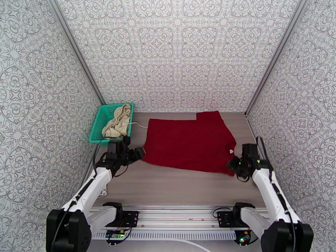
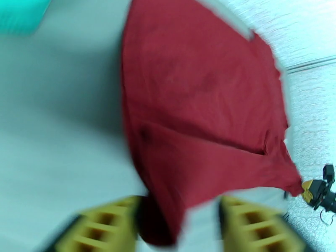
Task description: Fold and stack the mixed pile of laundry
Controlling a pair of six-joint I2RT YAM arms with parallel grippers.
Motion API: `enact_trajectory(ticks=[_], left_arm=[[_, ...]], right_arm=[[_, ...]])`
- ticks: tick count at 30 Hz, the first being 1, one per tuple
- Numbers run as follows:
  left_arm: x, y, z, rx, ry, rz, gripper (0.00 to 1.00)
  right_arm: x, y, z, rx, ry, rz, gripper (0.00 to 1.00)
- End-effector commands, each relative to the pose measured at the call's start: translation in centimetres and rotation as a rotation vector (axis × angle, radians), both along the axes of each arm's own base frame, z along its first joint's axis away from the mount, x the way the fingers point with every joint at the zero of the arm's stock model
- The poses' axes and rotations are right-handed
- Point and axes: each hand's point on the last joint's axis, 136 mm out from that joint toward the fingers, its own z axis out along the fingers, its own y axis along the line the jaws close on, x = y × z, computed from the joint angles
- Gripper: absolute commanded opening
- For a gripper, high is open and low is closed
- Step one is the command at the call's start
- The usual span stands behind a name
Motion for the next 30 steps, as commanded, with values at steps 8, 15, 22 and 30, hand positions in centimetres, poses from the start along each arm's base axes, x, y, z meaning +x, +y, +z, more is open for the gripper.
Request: enact_trajectory(ticks=[8,15,22,30], left_arm=[[-0.3,0.7,0.1,0.083,0.043,-0.027,0.48],[8.0,-4.9,0.2,0.089,-0.007,-0.218,0.5],[16.7,-9.7,-3.2,0.016,0.009,-0.289,0.39],[21.9,-9.6,-9.2,-0.076,0.083,-0.191,0.31]], right_arm=[[1.1,-1.1,3.3,-0.082,-0.029,0.048,0.48],[9.4,-1.1,2.0,-0.131,-0.017,0.174,0.54],[18.2,-2.0,-2.0,-0.151,0.014,0.191,0.46],[24.4,-1.4,-7.4,-0.075,0.078,0.195,0.41]])
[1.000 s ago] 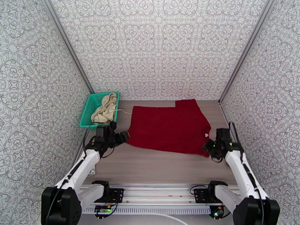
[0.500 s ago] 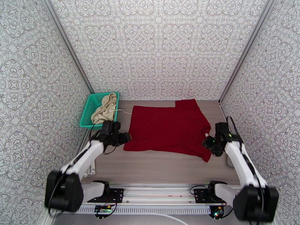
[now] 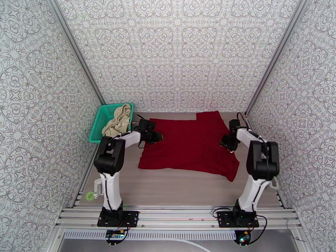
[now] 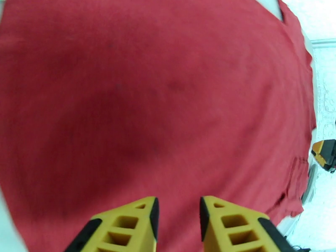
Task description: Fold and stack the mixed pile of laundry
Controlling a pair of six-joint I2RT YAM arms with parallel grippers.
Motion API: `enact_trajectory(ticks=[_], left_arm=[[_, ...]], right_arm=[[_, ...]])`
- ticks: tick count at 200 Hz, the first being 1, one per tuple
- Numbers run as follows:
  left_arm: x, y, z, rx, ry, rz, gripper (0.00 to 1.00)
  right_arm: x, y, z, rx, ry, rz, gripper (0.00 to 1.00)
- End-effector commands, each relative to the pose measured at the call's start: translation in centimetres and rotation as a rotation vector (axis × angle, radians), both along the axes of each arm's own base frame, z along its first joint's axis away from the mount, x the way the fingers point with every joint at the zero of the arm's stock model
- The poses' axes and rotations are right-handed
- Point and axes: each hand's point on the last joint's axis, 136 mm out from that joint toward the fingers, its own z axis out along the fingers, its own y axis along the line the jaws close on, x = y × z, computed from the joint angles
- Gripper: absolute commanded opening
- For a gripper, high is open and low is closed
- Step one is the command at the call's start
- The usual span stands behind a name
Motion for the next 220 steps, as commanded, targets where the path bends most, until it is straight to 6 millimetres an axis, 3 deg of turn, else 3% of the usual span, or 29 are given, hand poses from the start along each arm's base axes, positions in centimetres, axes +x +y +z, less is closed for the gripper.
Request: enact_trajectory(ticks=[1,42,68,87,108,118,134,150,167,176,188,202,220], left_arm=[[2.7,0.5,-0.5,-0.059,-0.01,0.057,0.3],[6.2,2.4,-2.6,-0.087,0.007,0.122,0.3],[8.6,3.0,-2.6,-0.126,-0.017,0.129,0.3],[9.3,2.9,0.4,-0.126,-0.069,0.104,0.37],[8.5,3.4,5.6,-0.091,-0.161,0.096,0.5],[7.3,3.9,8.4,-0.066,-0.203,0.097,0.54],[4.6,5.3,11.2,-0.011,-0.228,0.117,0.6],[1.0,6.4,11.9,0.03,-0.215,0.135,0.63],[-3.3,7.9,10.9,0.093,-0.16,0.159,0.66],[-5.5,8.6,10.1,0.112,-0.129,0.172,0.66],[-8.2,9.8,8.7,0.124,-0.088,0.202,0.69],[-10.8,10.8,6.9,0.112,-0.038,0.242,0.72],[-12.6,10.9,5.2,0.063,-0.007,0.262,0.73]], right_arm=[[3.3,0.7,-0.3,0.033,-0.028,0.01,0.41],[7.8,0.8,-2.5,0.064,-0.011,0.006,0.41],[11.2,1.3,-2.9,0.094,-0.042,0.026,0.41],[12.7,1.8,-1.0,0.124,-0.076,0.059,0.43],[12.5,1.7,3.6,0.108,-0.162,0.073,0.48],[11.4,1.7,5.7,0.104,-0.195,0.081,0.5],[8.4,1.2,8.2,0.095,-0.226,0.07,0.53],[4.1,-0.1,9.0,0.097,-0.234,0.018,0.54],[-1.0,-1.3,8.3,0.121,-0.211,-0.053,0.55],[-4.2,-1.8,7.1,0.127,-0.171,-0.085,0.57],[-7.1,-2.4,5.8,0.128,-0.139,-0.119,0.59],[-10.1,-2.6,4.1,0.163,-0.097,-0.154,0.61],[-11.7,-2.4,2.9,0.22,-0.077,-0.177,0.61]])
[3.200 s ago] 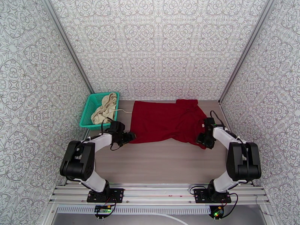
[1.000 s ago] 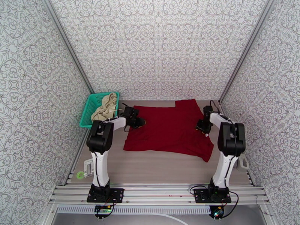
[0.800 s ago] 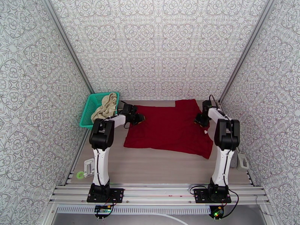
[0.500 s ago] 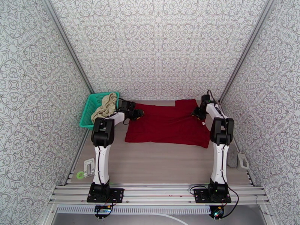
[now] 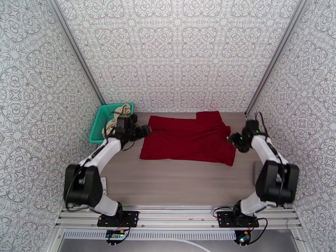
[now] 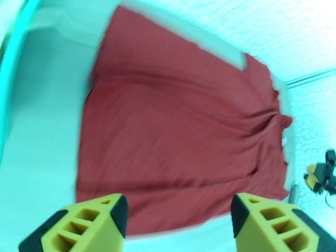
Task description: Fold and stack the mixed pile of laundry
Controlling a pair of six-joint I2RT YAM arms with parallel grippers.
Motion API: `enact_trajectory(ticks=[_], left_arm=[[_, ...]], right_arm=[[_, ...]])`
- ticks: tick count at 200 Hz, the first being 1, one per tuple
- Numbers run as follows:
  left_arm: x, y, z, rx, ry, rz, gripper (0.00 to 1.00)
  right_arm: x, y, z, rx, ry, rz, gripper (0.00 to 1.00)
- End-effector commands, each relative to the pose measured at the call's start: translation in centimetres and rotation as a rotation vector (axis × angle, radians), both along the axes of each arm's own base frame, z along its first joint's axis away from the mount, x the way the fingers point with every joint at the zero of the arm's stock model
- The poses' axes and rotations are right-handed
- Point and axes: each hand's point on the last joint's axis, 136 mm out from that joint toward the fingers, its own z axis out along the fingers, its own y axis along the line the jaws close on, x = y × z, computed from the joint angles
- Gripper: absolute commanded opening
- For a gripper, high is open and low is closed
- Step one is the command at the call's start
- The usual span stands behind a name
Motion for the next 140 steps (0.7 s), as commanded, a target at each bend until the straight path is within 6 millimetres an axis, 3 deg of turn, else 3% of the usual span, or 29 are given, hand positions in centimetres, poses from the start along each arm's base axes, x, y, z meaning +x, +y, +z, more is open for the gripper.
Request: enact_trajectory(ticks=[1,59,89,111,140], left_arm=[[-3.8,1.4,-5.3,-0.017,0.153,0.057,0.73],[-3.6,-0.3,-8.5,-0.085,0.197,0.061,0.7],[-3.3,-0.9,-9.9,-0.078,0.224,0.067,0.59],[-2.5,-1.6,-9.3,-0.11,0.179,0.066,0.39],[-0.4,-1.0,-6.2,-0.104,0.061,0.088,0.07]], right_arm=[[-2.5,1.0,-3.0,0.098,0.058,-0.013,0.61],[-1.3,2.0,-5.8,0.191,0.046,-0.03,0.51],[-0.7,1.9,-6.5,0.201,0.041,-0.037,0.33],[0.0,1.8,-5.7,0.199,0.005,-0.033,0.19],[1.7,1.2,-2.9,0.166,-0.07,-0.015,0.05]])
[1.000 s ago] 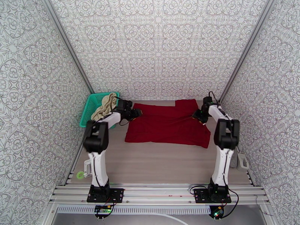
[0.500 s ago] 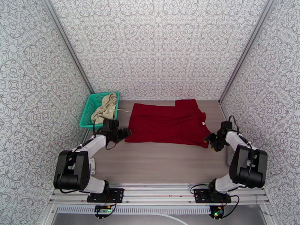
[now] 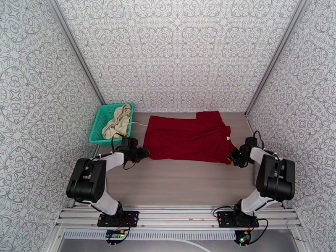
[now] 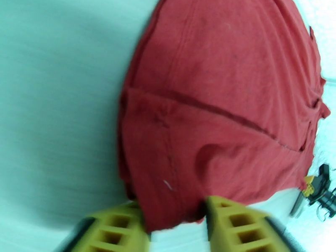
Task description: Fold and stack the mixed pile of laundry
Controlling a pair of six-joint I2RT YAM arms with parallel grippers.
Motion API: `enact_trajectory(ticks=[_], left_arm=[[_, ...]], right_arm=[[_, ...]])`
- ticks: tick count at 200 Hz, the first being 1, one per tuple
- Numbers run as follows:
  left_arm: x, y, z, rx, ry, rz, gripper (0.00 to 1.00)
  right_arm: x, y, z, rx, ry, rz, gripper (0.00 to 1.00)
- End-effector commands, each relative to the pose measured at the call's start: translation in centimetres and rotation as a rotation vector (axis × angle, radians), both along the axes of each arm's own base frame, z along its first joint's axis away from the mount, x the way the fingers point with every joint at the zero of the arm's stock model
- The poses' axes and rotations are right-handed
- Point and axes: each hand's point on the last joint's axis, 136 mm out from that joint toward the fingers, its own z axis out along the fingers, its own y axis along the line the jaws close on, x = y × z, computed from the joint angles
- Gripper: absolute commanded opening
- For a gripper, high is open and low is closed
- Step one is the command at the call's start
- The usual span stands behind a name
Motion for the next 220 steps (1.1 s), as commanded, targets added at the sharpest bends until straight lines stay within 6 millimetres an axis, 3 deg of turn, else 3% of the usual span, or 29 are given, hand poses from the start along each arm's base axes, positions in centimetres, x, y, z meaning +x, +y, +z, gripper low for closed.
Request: enact_trajectory(ticks=[1,9,43,67,86,111,135,144,148,160,169,193,220], left_arm=[[2.7,0.3,3.4,0.0,-0.135,0.032,0.06],[3.3,0.6,4.6,0.002,-0.168,0.038,0.0],[4.9,1.3,11.2,0.007,-0.295,0.03,0.0],[4.2,1.4,15.2,0.018,-0.356,0.021,0.0],[2.9,1.9,16.9,0.038,-0.377,0.026,0.0],[0.0,2.6,16.7,0.088,-0.322,0.021,0.0],[-3.4,3.2,14.4,0.117,-0.206,0.019,0.0],[-4.9,3.3,13.1,0.121,-0.147,0.02,0.0],[-5.5,3.5,12.5,0.126,-0.118,0.025,0.04],[-7.6,3.7,10.8,0.142,-0.045,0.029,0.33],[-9.0,4.1,9.8,0.16,-0.003,0.037,0.44],[-11.3,4.9,9.0,0.186,0.03,0.062,0.46],[-11.3,4.9,9.5,0.197,0.027,0.036,0.48]], right_arm=[[2.3,-0.6,3.1,-0.026,-0.108,0.01,0.05],[2.9,-0.9,4.3,-0.037,-0.129,0.01,0.01],[4.6,-1.4,10.8,-0.072,-0.245,0.011,0.0],[4.3,-1.5,14.9,-0.105,-0.31,0.005,0.0],[3.0,-1.2,16.1,-0.114,-0.315,-0.001,0.0],[-0.1,-0.8,15.2,-0.128,-0.241,0.002,0.0],[-4.0,-0.4,12.9,-0.147,-0.132,0.005,0.0],[-5.6,-0.1,11.7,-0.145,-0.079,0.008,0.15],[-6.6,0.2,11.0,-0.135,-0.046,0.012,0.2],[-8.5,1.0,10.0,-0.112,0.001,0.023,0.3],[-10.0,1.4,9.4,-0.104,0.034,0.023,0.37],[-12.3,1.4,10.4,-0.143,0.046,0.019,0.43],[-12.5,1.2,11.7,-0.171,0.04,0.037,0.44]])
